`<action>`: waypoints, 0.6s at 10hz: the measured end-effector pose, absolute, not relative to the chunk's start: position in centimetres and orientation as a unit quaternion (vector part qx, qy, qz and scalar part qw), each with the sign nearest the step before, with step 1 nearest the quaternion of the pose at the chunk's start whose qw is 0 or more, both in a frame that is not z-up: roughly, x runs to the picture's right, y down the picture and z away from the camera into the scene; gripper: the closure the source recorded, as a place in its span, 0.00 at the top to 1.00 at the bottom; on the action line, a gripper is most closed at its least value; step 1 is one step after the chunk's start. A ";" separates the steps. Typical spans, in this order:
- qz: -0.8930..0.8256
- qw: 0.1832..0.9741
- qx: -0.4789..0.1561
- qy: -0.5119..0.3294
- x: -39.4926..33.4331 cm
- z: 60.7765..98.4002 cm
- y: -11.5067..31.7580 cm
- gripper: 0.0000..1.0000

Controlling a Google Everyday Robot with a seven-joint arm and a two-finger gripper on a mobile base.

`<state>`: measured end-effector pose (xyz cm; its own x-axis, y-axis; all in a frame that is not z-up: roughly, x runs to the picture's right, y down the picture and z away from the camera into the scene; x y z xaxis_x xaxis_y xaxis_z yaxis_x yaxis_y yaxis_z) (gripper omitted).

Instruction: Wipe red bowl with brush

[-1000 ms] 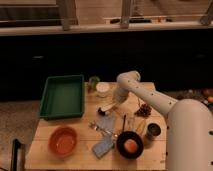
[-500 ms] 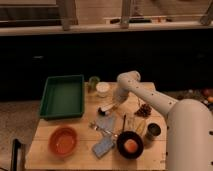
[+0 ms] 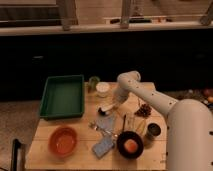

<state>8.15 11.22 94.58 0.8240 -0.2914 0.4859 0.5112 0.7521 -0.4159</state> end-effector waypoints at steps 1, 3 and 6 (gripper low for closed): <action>-0.219 0.914 -0.275 -0.200 8.2 94.6 11.2 0.18; -0.219 0.914 -0.275 -0.199 8.2 94.6 11.2 0.40; -0.219 0.915 -0.275 -0.199 8.2 94.6 11.2 0.71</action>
<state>8.18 11.22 94.58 0.8243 -0.2913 0.4854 0.5109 0.7521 -0.4163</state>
